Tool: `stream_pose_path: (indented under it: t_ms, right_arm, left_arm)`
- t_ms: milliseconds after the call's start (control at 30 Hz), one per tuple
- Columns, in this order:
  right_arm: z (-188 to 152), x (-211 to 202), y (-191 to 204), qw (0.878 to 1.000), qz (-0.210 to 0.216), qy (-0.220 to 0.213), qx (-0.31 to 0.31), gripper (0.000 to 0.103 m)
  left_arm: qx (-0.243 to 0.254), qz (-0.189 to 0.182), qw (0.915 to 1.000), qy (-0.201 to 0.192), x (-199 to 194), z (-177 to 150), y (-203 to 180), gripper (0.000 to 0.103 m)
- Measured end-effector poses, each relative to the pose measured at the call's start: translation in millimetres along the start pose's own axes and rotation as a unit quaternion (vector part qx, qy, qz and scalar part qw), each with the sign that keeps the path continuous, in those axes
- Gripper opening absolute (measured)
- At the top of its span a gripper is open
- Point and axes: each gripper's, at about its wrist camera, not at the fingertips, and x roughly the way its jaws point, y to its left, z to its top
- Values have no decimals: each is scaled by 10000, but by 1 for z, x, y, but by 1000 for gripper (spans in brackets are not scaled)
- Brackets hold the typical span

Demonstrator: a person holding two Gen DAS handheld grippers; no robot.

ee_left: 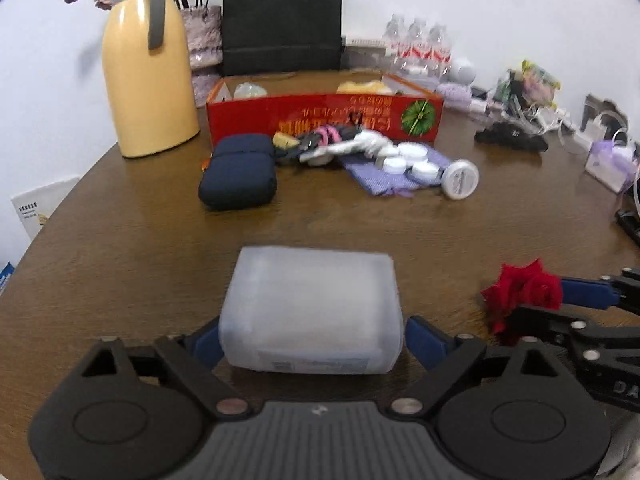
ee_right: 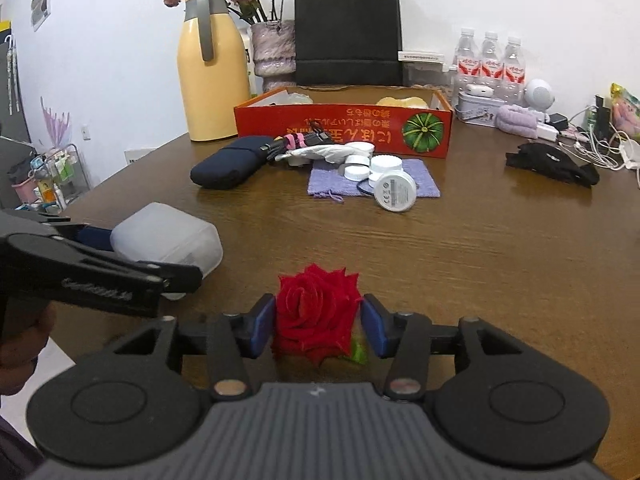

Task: Organize objects
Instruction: 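Carry container and rose into the cardboard box and release both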

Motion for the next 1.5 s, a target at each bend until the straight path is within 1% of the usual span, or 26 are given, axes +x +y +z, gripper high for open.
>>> stream_pose_path:
  t_ms: [33, 100, 167, 267, 333, 400, 500, 600, 667, 700, 767, 800, 867, 933, 967, 1000, 1033, 1067, 1100, 1133, 1167, 1200, 1267, 1300, 1400, 1500]
  right_arm:
    - [-1, 0, 0, 10000, -33, 5, 4, 38]
    - [-3, -3, 0, 10000, -78, -40, 43, 35]
    - [-4, -5, 1, 9999, -103, -71, 75, 34]
    - [-1, -5, -1, 9998, -106, -108, 105, 33]
    - [8, -4, -6, 9996, -131, -228, 92, 33]
    - [22, -1, -13, 9994, -102, -322, 116, 33]
    - [58, 7, -28, 9984, -3, -566, 52, 32]
    - [110, 22, -42, 9957, 42, -905, -170, 32]
    - [149, 42, -53, 9940, 63, -1068, -241, 32]
    - [172, 58, -60, 9941, 130, -1053, -229, 32]
    - [208, 91, -75, 9951, 269, -950, 26, 32]
    - [225, 111, -84, 9958, 416, -788, 204, 33]
    - [252, 156, -105, 9923, 856, -410, 791, 33]
    - [267, 201, -123, 9846, 1154, 29, 1316, 33]
    - [270, 220, -130, 9825, 1099, 182, 1493, 33]
    - [271, 237, -133, 9827, 951, 310, 1561, 33]
    - [273, 254, -135, 9839, 758, 454, 1553, 33]
    - [274, 268, -135, 9853, 560, 571, 1508, 35]
    - [274, 282, -136, 9863, 316, 701, 1459, 39]
    - [274, 290, -136, 9864, 190, 768, 1440, 41]
    - [269, 296, -135, 9864, 152, 804, 1424, 50]
    - [267, 299, -137, 9861, 205, 794, 1446, 62]
    - [264, 298, -139, 9843, 409, 643, 1593, 72]
    - [264, 294, -138, 9842, 409, 601, 1616, 74]
    - [273, 274, -135, 9874, 260, 398, 1509, 79]
    - [277, 245, -131, 9906, 236, 248, 1323, 82]
  left_arm:
    - [21, 44, 10000, 0, 0, -1, -1, 81]
    - [37, -92, 9999, -116, -7, -2, -2, 81]
    - [25, -222, 9994, -267, -16, -3, -2, 81]
    - [29, -168, 9984, -541, -26, 5, 2, 81]
    - [-94, -204, 9974, -691, -28, 20, 11, 81]
    - [-291, -314, 9952, -883, -27, 46, 26, 81]
    - [-422, -375, 9905, -1254, -20, 96, 44, 81]
    - [-310, -270, 9859, -1619, 1, 158, 54, 81]
    - [-249, -133, 9851, -1699, 24, 198, 57, 81]
    - [-253, -91, 9853, -1688, 38, 218, 58, 81]
    - [-263, -39, 9868, -1595, 71, 249, 59, 81]
    - [-254, 49, 9882, -1510, 92, 262, 58, 81]
    - [-115, 217, 9929, -1166, 134, 274, 58, 81]
    - [14, 453, 9968, -656, 177, 275, 56, 81]
    - [36, 572, 9974, -433, 195, 274, 55, 81]
    - [120, 618, 9977, -262, 209, 270, 54, 81]
    - [177, 652, 9976, -125, 217, 265, 55, 81]
    - [181, 672, 9976, 37, 224, 260, 56, 83]
    - [39, 636, 9979, 85, 226, 257, 61, 83]
    - [-54, 584, 9983, 58, 223, 254, 64, 83]
    - [-14, 545, 9985, 30, 219, 253, 65, 88]
    - [-7, 478, 9988, 56, 215, 254, 68, 90]
    - [-37, 231, 9997, 84, 203, 257, 77, 92]
    - [-93, 202, 9997, 28, 195, 262, 80, 92]
    - [-138, 355, 9989, -281, 167, 270, 85, 94]
    - [-245, 414, 9975, -523, 134, 273, 91, 96]
